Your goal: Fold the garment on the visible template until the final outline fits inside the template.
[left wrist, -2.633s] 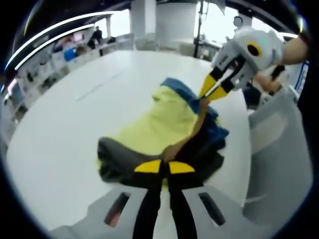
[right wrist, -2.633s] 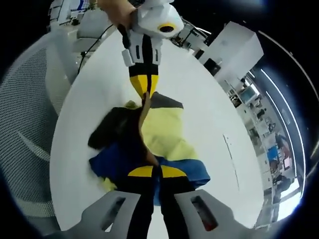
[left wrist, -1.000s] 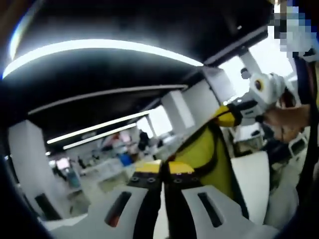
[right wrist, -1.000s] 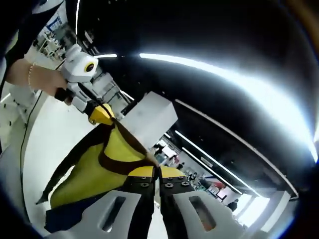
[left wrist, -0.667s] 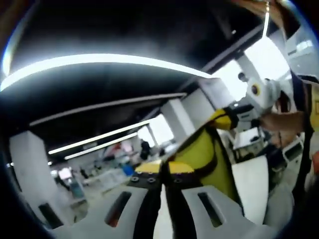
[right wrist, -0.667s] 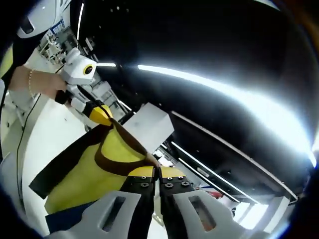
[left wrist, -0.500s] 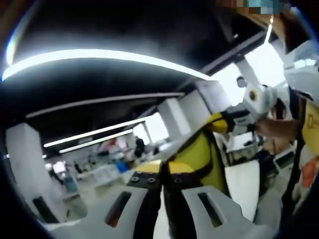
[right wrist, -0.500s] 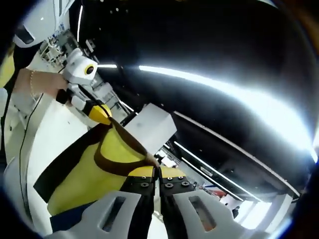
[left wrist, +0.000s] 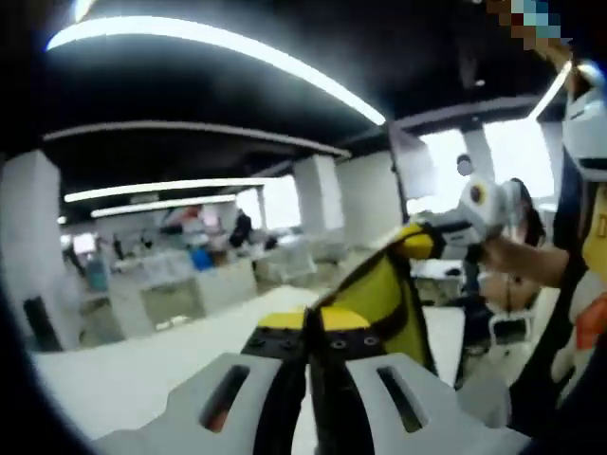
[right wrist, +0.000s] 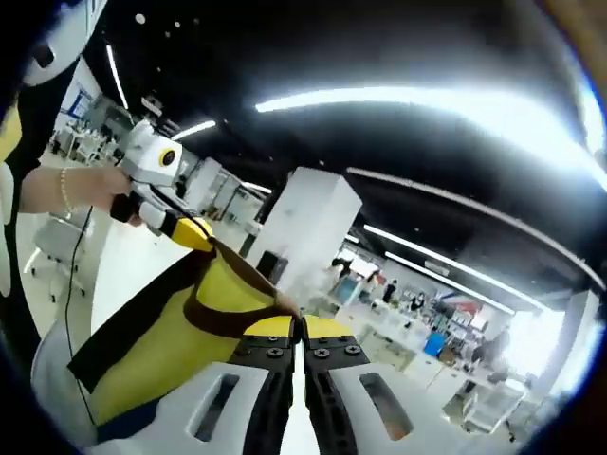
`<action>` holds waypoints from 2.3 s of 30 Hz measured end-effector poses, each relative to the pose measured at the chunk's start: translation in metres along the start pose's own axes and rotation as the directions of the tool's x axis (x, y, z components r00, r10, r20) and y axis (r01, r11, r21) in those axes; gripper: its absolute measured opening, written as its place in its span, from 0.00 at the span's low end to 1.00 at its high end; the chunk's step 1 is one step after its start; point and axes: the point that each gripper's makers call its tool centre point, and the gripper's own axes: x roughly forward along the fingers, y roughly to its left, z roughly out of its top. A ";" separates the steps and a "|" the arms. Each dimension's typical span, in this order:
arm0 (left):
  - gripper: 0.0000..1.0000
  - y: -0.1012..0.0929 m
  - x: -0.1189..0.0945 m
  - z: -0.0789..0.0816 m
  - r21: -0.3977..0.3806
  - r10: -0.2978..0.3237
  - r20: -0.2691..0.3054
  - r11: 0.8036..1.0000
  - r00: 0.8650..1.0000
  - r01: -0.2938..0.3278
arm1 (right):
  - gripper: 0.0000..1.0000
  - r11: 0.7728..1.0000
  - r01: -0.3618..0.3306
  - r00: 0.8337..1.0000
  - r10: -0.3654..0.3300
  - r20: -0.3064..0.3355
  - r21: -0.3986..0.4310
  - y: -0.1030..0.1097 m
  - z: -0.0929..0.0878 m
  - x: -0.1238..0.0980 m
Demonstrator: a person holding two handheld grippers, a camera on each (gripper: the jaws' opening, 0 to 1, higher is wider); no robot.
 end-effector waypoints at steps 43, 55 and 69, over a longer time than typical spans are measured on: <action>0.00 0.205 0.240 -0.345 -0.371 -0.024 -0.544 0.904 0.839 -0.215 | 0.02 0.937 -0.127 0.828 0.281 -0.485 0.327 -0.016 -0.419 0.248; 0.00 0.216 0.257 -0.372 -0.388 -0.041 -0.573 0.893 0.818 -0.227 | 0.03 0.935 -0.125 0.800 0.293 -0.524 0.332 -0.016 -0.449 0.261; 0.01 0.227 0.268 -0.376 -0.393 -0.043 -0.564 0.892 0.825 -0.223 | 0.03 0.940 -0.119 0.791 0.284 -0.541 0.320 -0.021 -0.462 0.273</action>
